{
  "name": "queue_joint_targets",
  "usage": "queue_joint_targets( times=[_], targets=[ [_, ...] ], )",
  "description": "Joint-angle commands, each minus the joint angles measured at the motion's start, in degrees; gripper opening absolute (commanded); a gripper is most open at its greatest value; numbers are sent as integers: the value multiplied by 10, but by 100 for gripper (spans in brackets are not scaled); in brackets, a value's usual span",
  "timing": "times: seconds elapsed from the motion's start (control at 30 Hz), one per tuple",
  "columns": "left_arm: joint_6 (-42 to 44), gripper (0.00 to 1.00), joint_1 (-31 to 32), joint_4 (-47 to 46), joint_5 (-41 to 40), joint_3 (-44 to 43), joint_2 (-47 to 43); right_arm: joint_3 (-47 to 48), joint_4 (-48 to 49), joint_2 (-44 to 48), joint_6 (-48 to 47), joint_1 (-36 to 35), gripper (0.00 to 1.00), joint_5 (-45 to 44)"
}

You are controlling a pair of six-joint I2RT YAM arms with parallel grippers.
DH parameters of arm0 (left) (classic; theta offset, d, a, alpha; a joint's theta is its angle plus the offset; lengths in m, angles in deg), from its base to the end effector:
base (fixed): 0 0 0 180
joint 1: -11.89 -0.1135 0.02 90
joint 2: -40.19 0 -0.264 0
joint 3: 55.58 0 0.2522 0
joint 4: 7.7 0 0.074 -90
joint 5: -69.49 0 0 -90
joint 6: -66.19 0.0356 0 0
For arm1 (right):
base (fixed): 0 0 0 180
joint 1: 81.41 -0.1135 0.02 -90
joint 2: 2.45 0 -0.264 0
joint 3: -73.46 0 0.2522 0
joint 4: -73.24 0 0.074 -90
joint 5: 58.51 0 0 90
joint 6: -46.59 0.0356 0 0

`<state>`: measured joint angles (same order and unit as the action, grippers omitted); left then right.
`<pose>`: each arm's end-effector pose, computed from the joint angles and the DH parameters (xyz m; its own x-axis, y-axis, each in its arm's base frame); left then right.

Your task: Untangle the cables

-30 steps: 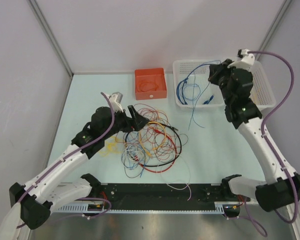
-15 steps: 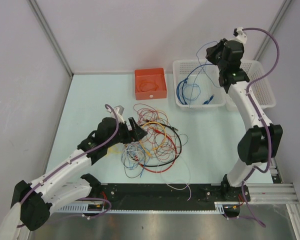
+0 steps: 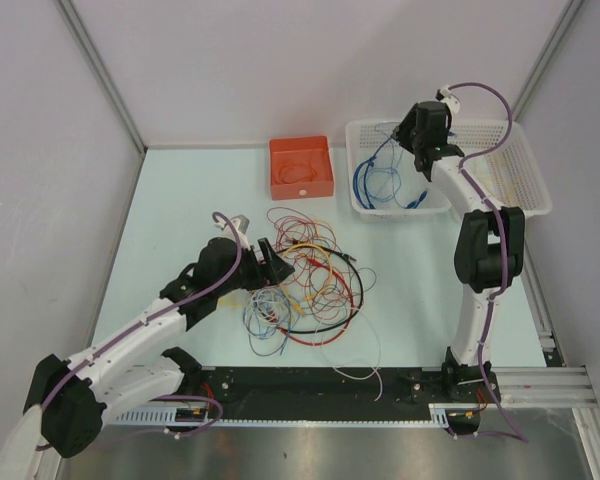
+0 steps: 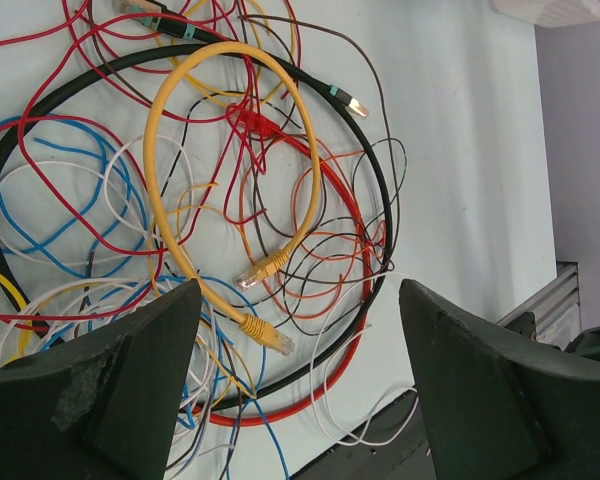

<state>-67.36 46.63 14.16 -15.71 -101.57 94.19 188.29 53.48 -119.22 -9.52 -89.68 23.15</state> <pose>0.1705 -0.1218 0.2374 -0.7289 -0.3300 -0.5998 0.1728 0.7591 -0.6277 0.4881 0.0657 0.3003 -0.3087 0.5126 -0.8012 0.1966 0.8585 0.4736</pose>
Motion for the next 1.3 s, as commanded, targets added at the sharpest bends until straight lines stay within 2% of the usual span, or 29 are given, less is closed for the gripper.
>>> queue_joint_targets(
  times=[0.0,0.03,0.07,0.17,0.27,0.4,0.5,0.53,0.6,0.77,0.9,1.03,1.27],
  targets=[
    [-6,85,-4,-20,0,4,1,44,6,39,-4,-2,81,-24],
    [-7,85,-4,-21,0,2,1,45,3,49,-7,-7,96,-28],
    [-10,85,-4,-20,1,-2,1,47,-8,66,-16,-11,100,-30],
    [-14,85,-4,-11,6,-16,-4,72,-65,99,-26,-21,100,-41],
    [-16,84,-4,3,5,-25,-17,-1,-62,153,-7,-24,100,-39],
    [-27,83,-4,11,-1,-20,-54,-200,-5,317,7,-55,100,-24],
    [-25,83,-4,29,-15,-17,-83,-260,-8,401,-50,-147,100,-66],
    [-14,83,-4,45,-22,-18,-93,-291,-12,413,-71,-201,100,-78],
    [3,84,-5,80,-30,-21,-101,-318,-29,441,-108,-256,100,-117],
    [33,87,-4,168,-66,-66,-89,-382,-74,510,-126,-384,100,-143],
    [44,87,-5,192,-55,-89,-77,-440,-104,585,-112,-449,100,-145],
    [38,87,-4,169,-55,-76,-105,-470,-139,655,-88,-495,100,-157],
    [33,85,-5,133,-52,-63,-124,-489,-180,683,-67,-525,100,-163]
  ],
)
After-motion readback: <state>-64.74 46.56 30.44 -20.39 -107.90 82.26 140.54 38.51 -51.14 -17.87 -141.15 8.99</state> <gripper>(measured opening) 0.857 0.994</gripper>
